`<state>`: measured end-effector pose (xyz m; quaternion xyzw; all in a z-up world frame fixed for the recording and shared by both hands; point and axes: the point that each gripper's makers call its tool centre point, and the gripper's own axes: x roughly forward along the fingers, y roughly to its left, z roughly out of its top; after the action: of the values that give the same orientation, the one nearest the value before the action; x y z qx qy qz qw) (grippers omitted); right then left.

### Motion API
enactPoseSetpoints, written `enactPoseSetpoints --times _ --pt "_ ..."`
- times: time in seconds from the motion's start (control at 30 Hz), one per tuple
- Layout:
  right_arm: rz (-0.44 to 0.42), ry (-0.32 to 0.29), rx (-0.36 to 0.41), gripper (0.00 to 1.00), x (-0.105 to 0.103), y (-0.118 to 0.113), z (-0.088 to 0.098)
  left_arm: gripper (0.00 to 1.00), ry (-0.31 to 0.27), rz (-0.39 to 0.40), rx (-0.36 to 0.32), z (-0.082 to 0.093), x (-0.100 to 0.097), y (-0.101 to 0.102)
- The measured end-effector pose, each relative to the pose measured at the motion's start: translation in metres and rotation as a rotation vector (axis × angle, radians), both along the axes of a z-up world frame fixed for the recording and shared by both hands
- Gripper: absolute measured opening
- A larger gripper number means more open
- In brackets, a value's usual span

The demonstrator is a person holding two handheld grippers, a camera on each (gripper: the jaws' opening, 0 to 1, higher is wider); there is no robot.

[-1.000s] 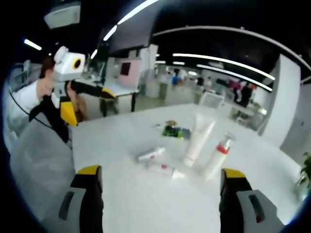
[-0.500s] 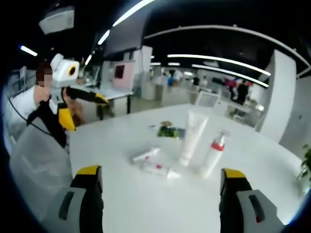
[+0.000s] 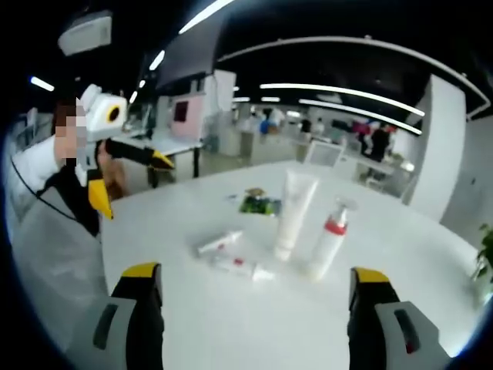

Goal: Arrange the skincare products in the storage area until every visible bottle or jar stands upright without overlapping.

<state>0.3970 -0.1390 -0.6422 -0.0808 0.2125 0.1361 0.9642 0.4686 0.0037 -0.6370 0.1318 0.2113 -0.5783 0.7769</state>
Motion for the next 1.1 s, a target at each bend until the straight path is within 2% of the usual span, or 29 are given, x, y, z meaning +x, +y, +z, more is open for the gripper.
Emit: enactPoseSetpoints --times 0.1,0.2,0.27,0.3,0.4,0.5,0.6,0.87,1.1 --pt "-0.006 -0.002 0.011 1.00 0.001 -0.001 -0.003 0.99 0.003 -0.015 0.021 -0.006 -0.001 -0.005" --pt "-0.010 0.012 0.012 1.00 0.002 -0.003 -0.009 0.99 -0.020 -0.035 0.041 -0.009 -0.002 -0.012" --pt "-0.018 0.019 0.009 1.00 0.003 -0.006 -0.011 0.99 -0.016 -0.070 0.050 -0.013 -0.003 -0.019" --pt "-0.018 0.022 0.012 1.00 0.003 -0.006 -0.012 0.99 0.003 -0.105 0.057 -0.016 -0.010 -0.023" --pt "-0.022 0.030 0.009 1.00 0.008 -0.009 -0.017 0.99 -0.011 -0.147 0.086 -0.026 -0.012 -0.031" --pt "-0.019 0.037 0.013 1.00 0.008 -0.007 -0.019 0.99 -0.021 -0.160 0.117 -0.035 -0.007 -0.038" --pt "-0.019 0.044 0.021 1.00 0.009 -0.008 -0.021 0.99 -0.022 -0.162 0.121 -0.039 -0.007 -0.044" --pt "-0.035 0.050 0.016 1.00 0.012 -0.014 -0.024 0.99 -0.038 -0.177 0.178 -0.055 -0.010 -0.047" --pt "-0.029 0.068 0.019 0.99 0.015 -0.015 -0.032 0.89 -0.038 -0.209 0.217 -0.071 -0.009 -0.052"
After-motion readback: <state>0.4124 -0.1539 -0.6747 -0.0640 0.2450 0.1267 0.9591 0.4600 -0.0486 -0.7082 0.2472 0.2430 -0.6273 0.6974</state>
